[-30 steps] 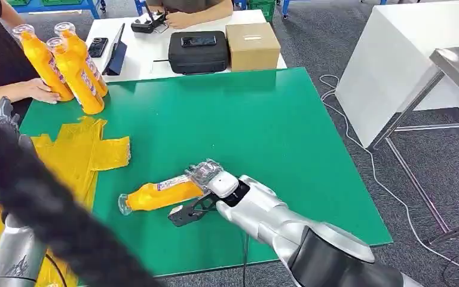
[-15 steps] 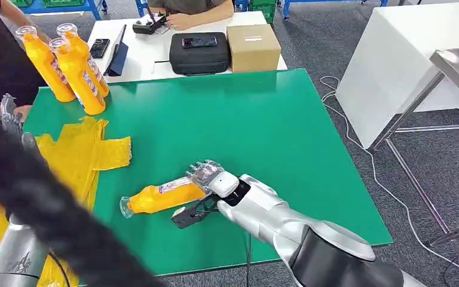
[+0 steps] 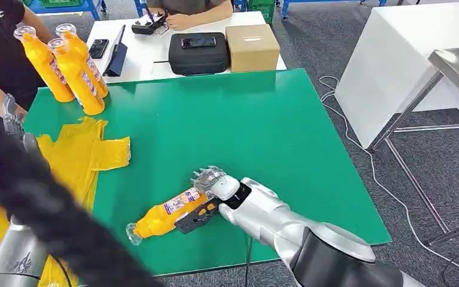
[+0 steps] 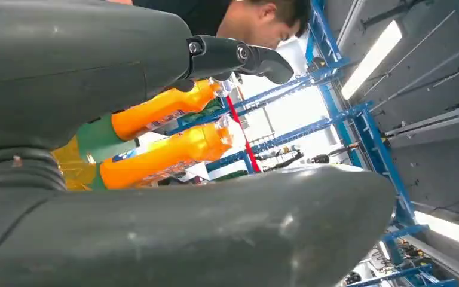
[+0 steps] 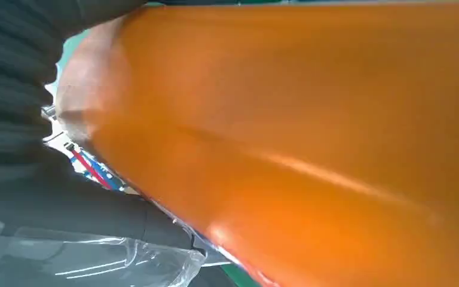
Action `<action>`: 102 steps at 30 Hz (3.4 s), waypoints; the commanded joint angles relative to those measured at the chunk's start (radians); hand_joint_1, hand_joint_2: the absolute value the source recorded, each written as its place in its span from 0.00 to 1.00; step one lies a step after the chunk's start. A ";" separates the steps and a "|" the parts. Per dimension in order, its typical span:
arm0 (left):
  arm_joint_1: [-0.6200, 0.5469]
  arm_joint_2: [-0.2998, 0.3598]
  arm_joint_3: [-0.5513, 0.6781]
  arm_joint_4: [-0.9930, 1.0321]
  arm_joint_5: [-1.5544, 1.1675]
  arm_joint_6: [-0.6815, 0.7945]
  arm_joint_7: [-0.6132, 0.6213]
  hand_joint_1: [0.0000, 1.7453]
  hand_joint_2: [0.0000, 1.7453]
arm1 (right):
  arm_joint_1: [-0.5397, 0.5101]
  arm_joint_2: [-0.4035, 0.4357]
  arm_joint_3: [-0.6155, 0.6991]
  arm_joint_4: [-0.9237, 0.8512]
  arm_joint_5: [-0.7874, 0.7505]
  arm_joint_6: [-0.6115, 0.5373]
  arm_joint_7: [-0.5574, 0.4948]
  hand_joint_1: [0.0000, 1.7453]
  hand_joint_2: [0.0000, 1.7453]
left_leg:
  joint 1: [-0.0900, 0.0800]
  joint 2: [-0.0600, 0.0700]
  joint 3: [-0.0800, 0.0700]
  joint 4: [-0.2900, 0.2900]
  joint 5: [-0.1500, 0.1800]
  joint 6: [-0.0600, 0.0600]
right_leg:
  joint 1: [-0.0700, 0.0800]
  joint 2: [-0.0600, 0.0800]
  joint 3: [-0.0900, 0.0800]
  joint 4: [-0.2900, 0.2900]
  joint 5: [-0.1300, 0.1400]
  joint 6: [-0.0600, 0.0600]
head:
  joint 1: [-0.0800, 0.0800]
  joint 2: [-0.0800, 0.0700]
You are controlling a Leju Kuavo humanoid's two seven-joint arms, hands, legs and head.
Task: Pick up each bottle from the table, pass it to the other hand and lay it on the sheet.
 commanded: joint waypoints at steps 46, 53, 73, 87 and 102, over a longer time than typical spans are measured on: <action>0.166 -0.138 0.077 -0.106 0.316 -0.285 0.238 0.00 1.00 | 0.257 -0.188 -0.529 -0.798 -0.194 -0.435 0.249 1.00 1.00 | 0.001 -0.006 -0.020 0.001 0.002 -0.002 | 0.001 -0.007 -0.016 0.000 0.001 -0.001 | 0.000 0.000; 0.125 -0.171 0.066 -0.084 0.306 -0.272 0.241 0.00 1.00 | 0.266 -0.100 -0.520 -0.800 -0.214 -0.415 0.227 1.00 1.00 | 0.000 -0.003 -0.021 0.001 0.002 -0.002 | 0.000 -0.004 -0.018 0.001 0.002 -0.002 | 0.000 0.000; 0.165 -0.206 0.004 -0.151 0.360 -0.429 0.328 0.00 1.00 | 0.278 -0.042 -0.523 -0.795 -0.189 -0.350 0.229 1.00 1.00 | 0.001 -0.002 -0.019 0.000 0.002 -0.002 | 0.001 -0.003 -0.016 0.000 0.002 -0.001 | 0.000 0.000; 0.213 -0.220 -0.115 -0.221 0.412 -0.548 0.403 0.00 1.00 | 0.286 -0.045 -0.555 -0.804 -0.154 -0.332 0.236 1.00 1.00 | 0.001 -0.002 -0.020 0.000 0.002 -0.001 | 0.000 -0.003 -0.018 0.000 0.002 -0.001 | 0.000 0.000; 0.186 -0.227 -0.168 -0.243 0.441 -0.559 0.419 0.00 1.00 | 0.285 -0.024 -0.522 -0.796 -0.133 -0.296 0.244 1.00 1.00 | 0.001 -0.001 -0.020 0.000 0.002 -0.001 | 0.001 -0.002 -0.018 0.000 0.002 -0.001 | 0.000 0.000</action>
